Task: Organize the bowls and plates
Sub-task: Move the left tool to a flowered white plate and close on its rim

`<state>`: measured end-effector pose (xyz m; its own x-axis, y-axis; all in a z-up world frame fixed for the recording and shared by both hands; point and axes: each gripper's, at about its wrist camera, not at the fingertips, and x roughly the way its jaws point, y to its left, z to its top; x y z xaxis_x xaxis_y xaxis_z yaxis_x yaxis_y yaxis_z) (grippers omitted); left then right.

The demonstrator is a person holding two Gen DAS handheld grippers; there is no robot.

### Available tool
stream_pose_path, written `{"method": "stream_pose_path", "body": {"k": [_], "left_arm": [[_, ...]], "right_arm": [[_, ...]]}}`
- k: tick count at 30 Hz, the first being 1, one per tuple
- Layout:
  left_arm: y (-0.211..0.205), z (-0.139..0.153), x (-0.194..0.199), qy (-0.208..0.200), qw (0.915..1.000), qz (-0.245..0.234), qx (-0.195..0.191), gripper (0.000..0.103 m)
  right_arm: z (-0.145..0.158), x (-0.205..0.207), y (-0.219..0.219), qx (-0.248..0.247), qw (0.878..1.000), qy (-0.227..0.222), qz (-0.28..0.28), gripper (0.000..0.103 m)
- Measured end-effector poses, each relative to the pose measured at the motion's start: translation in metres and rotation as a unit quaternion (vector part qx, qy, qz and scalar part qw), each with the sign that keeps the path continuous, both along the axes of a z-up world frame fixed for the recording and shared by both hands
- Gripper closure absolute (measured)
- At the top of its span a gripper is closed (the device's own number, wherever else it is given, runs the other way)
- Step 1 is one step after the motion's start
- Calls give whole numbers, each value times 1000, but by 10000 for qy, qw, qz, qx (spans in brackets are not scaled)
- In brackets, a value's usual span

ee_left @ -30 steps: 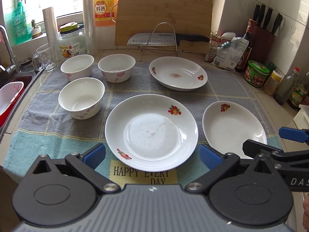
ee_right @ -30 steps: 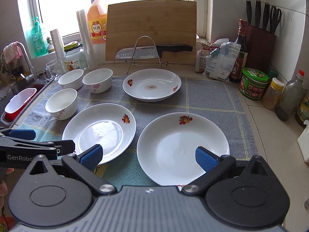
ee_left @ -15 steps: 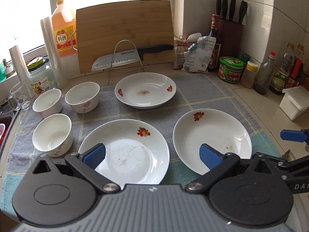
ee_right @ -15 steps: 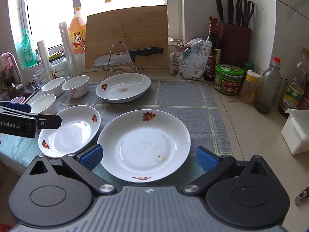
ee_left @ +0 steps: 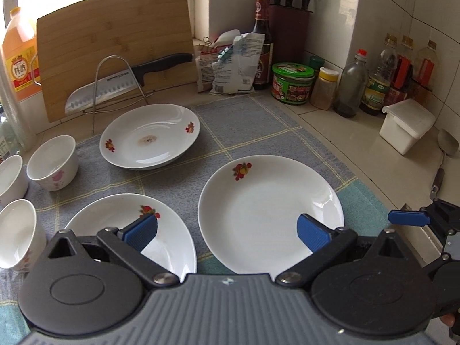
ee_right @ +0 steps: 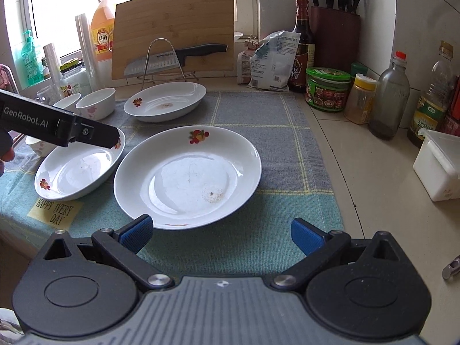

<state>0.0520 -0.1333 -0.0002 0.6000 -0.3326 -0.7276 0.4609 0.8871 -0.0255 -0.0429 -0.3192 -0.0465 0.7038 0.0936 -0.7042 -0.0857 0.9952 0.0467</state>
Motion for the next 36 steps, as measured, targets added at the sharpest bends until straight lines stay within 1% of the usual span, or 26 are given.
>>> {"method": "stream_pose_path", "body": {"k": [4, 6, 14, 16, 17, 20, 25, 30, 36], "left_arm": [[-5, -6, 13, 247, 9989, -367, -127, 1], [-7, -8, 19, 285, 9984, -473, -112, 1], [-11, -25, 54, 515, 9957, -768, -8, 1], [-13, -28, 60, 518, 9944, -917, 9, 1], [-15, -29, 63, 510, 9939, -979, 33, 1], [-17, -32, 72, 493, 9922, -1146, -4, 1], [-21, -39, 86, 661, 9885, -1358, -65, 1], [-30, -47, 95, 749, 9841, -1607, 56, 1], [-42, -55, 106, 859, 9779, -1899, 187, 1]], "right_arm": [[-16, 4, 4, -82, 9997, 204, -129, 0], [-23, 7, 7, -62, 9996, 275, -97, 0], [-43, 26, 24, -298, 9985, 447, 71, 0], [-48, 28, 29, -380, 9981, 467, 158, 0], [-48, 28, 31, -445, 9980, 409, 210, 0], [-48, 30, 31, -410, 9980, 381, 283, 0], [-51, 30, 28, -374, 9982, 182, 432, 0], [-54, 22, 26, -350, 9979, -84, 538, 0], [-55, 25, 22, -322, 9962, -201, 781, 0]]}}
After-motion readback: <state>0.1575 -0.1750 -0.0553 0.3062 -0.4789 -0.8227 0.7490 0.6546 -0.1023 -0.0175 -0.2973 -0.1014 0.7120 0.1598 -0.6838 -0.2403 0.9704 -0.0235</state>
